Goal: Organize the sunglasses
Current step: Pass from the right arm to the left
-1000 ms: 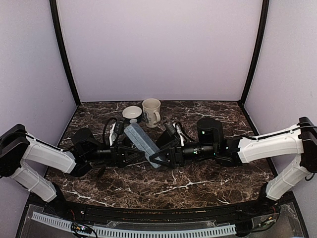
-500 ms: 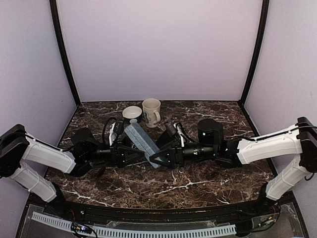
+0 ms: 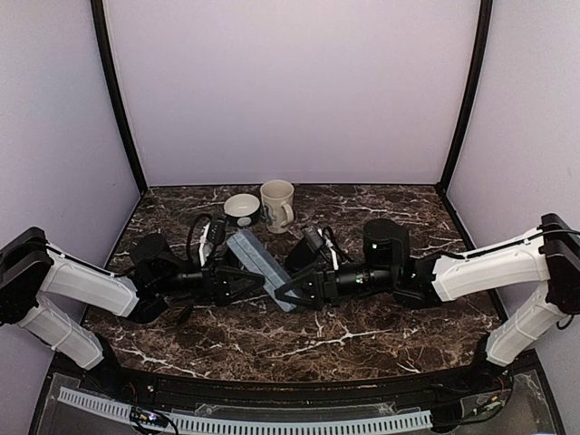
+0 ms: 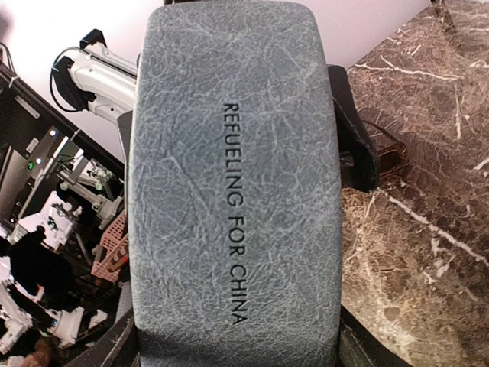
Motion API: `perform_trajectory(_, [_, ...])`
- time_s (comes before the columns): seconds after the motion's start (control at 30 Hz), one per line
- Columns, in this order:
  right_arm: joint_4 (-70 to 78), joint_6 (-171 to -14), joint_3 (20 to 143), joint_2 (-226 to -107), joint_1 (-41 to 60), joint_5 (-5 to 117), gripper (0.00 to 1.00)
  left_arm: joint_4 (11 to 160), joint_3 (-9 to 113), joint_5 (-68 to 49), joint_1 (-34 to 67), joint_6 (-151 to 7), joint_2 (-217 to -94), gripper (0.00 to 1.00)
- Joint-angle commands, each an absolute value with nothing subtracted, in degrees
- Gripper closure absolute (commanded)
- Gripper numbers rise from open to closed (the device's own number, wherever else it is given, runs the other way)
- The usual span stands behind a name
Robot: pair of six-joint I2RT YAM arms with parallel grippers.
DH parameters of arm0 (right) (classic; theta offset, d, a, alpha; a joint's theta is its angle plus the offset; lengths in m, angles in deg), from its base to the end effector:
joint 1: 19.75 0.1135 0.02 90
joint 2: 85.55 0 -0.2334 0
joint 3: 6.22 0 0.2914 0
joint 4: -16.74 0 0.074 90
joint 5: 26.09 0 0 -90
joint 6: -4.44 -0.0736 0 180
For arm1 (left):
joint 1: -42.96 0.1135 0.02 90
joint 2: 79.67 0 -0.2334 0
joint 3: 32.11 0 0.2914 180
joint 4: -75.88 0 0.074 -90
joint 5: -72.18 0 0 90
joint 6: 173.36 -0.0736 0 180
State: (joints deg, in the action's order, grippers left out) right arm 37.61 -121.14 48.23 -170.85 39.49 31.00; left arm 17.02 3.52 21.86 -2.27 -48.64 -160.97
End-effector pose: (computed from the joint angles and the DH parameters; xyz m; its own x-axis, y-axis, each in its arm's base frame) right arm 0.1624 0.3511 0.1732 -0.6511 -0.1388 -0.7462 -0.7577 0.0619 0.6496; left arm 0.1888 -0.2571 0.1656 -0.4285 -0.1905 -0.8832 0.9005 -0.0095 -0.4348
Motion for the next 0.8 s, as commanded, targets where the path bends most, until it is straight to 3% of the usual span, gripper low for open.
perform_trajectory(0.0, [44.4,-128.0,47.4,-170.7,39.4,21.4,0.89,12.6,3.0,19.8,-2.4,-49.9,-159.1,0.04])
perform_trajectory(0.77, [42.8,-128.5,46.8,-169.9,38.5,31.3,0.91,11.7,2.7,21.3,-2.5,-45.2,-159.9,0.08])
